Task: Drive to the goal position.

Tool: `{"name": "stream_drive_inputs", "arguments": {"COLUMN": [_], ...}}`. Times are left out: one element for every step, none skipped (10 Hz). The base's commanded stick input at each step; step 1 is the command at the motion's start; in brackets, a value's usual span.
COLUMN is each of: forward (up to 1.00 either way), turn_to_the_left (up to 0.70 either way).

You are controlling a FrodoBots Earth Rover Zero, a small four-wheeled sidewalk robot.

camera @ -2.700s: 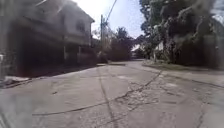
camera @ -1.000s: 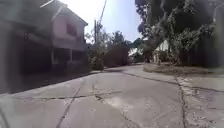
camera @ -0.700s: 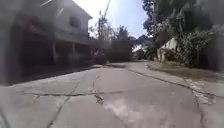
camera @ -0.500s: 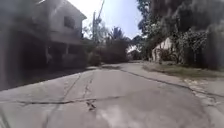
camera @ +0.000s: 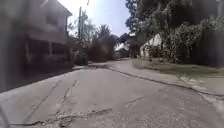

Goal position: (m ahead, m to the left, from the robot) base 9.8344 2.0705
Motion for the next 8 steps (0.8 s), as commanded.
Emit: {"name": "stream_drive_inputs", "arguments": {"forward": [1.00,1.00,1.00,1.00,1.00,1.00,1.00,1.00], "turn_to_the_left": [0.09,0.09,0.09,0.09,0.09,0.09,0.09,0.09]}}
